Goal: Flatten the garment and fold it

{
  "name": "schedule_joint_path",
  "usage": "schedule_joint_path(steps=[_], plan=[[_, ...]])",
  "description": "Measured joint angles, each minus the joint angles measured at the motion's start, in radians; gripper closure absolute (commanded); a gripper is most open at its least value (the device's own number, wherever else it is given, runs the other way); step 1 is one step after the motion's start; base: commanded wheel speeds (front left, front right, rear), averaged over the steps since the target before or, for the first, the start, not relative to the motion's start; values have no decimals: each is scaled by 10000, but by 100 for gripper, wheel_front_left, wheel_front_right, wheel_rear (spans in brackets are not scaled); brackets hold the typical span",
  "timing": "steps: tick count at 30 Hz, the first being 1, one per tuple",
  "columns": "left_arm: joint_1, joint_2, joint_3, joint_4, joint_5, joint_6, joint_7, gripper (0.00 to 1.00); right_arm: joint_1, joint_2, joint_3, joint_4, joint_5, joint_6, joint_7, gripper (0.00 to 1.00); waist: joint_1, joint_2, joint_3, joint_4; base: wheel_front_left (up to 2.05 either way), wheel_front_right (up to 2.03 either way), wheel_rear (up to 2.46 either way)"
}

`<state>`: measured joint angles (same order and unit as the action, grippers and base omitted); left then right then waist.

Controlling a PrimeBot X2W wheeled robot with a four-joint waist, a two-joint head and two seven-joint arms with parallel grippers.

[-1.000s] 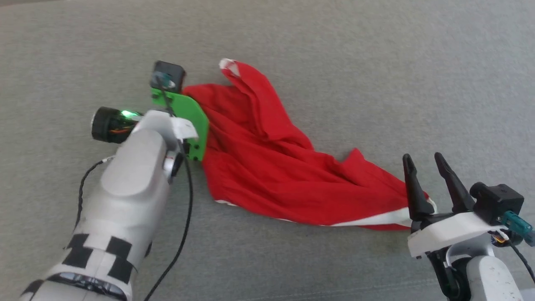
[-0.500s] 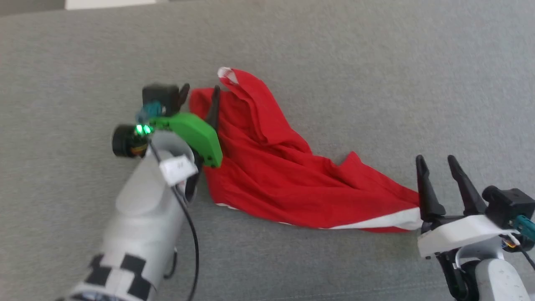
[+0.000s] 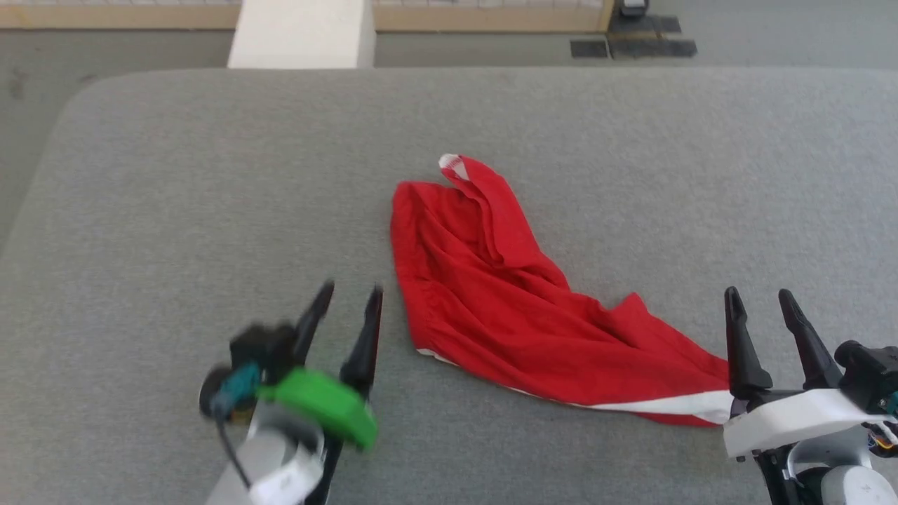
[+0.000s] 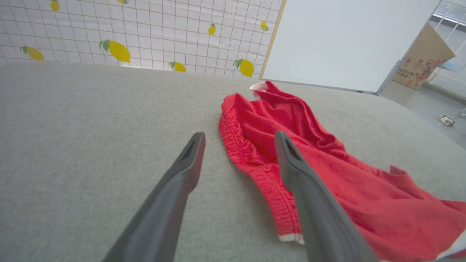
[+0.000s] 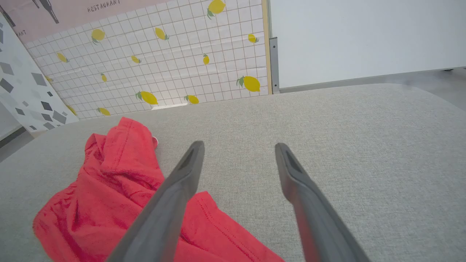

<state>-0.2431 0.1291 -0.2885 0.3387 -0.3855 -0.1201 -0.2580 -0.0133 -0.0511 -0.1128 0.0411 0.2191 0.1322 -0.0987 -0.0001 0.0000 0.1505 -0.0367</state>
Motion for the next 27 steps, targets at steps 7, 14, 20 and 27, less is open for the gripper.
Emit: schedule_joint_path(steps=[7,14,20,27], plan=[[729,171,-508,594,514,-25,-2,0,87,0,-79,-100,4,0,31,0,0,0,-162,93,0,0,0],[-19,8,-1235,2167,546,-35,353,0,93,0,-96,-111,6,0,75,0,0,0,-46,-113,0,0,0],[-764,-48,-1927,2811,322,-38,462,0,93,0,-52,-100,31,0,75,0,0,0,43,-406,0,0,0],[-1290,-48,-2316,3373,-217,-63,466,0,93,0,15,-54,132,0,17,0,0,0,232,-637,0,0,0]])
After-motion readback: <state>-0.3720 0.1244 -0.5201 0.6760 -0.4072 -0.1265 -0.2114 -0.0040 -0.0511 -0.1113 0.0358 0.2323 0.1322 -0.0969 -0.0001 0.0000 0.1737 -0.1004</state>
